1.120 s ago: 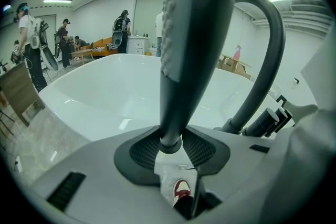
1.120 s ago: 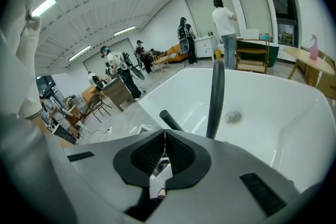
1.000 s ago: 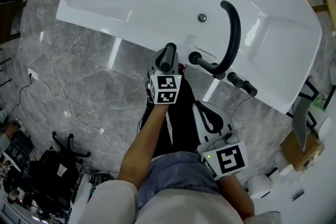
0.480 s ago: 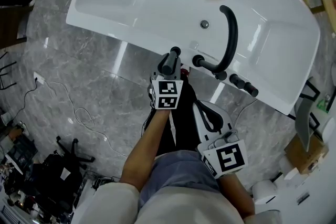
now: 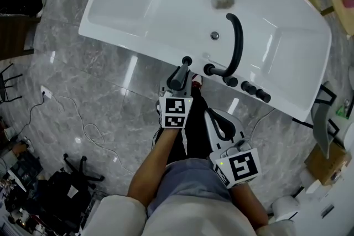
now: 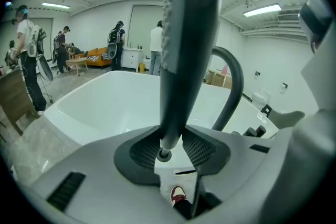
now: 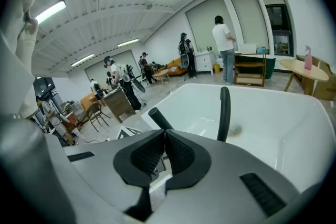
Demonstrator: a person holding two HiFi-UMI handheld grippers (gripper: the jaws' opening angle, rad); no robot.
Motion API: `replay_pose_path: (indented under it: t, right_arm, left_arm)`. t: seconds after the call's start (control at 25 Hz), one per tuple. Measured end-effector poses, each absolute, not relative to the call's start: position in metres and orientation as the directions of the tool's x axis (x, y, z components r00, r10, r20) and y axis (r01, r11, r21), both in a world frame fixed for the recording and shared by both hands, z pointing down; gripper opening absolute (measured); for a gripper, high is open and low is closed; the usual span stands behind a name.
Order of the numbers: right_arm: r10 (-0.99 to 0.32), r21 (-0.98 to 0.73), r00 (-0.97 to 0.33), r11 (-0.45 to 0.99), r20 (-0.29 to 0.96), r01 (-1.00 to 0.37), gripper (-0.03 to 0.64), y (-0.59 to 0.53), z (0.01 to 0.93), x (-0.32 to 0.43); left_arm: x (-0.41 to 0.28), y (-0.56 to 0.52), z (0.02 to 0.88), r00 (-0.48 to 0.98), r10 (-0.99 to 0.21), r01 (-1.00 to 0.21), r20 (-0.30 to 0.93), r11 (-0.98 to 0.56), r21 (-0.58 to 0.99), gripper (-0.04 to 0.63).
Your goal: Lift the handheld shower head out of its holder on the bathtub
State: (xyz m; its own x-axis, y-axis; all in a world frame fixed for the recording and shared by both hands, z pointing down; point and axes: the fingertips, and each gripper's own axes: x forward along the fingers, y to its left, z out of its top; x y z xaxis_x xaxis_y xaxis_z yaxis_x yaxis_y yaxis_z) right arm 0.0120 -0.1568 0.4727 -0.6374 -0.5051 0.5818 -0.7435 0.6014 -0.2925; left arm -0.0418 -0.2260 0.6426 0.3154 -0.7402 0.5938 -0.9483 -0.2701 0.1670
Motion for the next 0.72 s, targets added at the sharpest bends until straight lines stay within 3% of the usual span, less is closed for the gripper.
replay_pose_path:
  t: [0.72]
  right_arm:
    - [-0.636,-0.235,-0.609,0.575,0.474,-0.784,0.02,-0.141,0.408,0.009]
  left_arm:
    - [-0.057,-0.192,0.543,0.374,-0.793,-0.926,0.48,-0.342,0.157,0.138]
